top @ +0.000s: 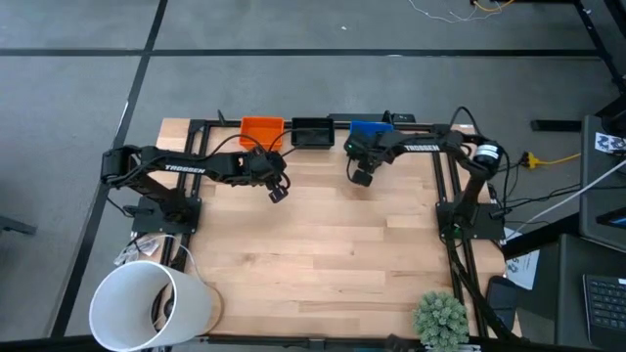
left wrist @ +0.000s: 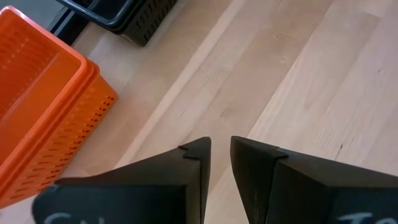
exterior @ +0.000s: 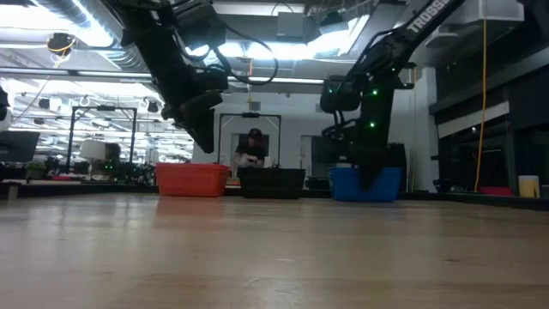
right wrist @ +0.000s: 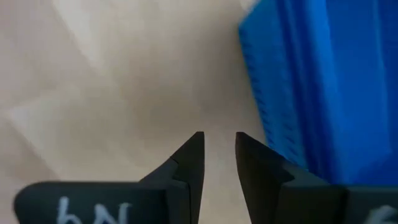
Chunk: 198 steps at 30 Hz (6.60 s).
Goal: Stack baskets by color
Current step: Adjust the stacked blue baskets, then return to Home Position
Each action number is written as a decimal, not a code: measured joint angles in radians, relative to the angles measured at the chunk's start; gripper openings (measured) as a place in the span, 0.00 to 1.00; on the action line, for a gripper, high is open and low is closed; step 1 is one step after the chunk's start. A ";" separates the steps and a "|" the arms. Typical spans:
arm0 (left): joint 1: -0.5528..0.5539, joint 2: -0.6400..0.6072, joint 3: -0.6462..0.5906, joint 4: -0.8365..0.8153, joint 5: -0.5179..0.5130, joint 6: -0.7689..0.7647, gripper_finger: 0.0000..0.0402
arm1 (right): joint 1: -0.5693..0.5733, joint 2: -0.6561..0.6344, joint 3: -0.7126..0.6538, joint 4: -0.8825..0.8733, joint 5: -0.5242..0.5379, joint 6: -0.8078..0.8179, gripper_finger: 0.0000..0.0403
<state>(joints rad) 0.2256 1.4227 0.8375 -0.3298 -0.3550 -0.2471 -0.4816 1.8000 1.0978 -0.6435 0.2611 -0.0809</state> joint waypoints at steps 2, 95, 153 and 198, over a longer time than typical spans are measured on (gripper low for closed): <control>0.000 0.000 0.000 0.000 0.000 0.017 0.14 | -0.008 0.002 -0.003 -0.027 0.032 0.021 0.22; -0.351 -1.057 -0.783 0.502 0.042 0.021 0.14 | 0.674 -1.524 -1.010 0.667 -0.324 0.161 0.22; -0.351 -1.057 -0.783 0.499 0.042 0.021 0.14 | 0.674 -1.765 -1.006 0.600 -0.263 -0.006 0.22; -0.351 -1.057 -0.783 0.500 0.042 0.022 0.14 | 0.674 -1.765 -1.006 0.600 -0.262 -0.006 0.22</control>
<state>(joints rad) -0.1252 0.3653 0.0544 0.1699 -0.3126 -0.2254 0.1926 0.0353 0.0914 -0.0437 -0.0013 -0.0872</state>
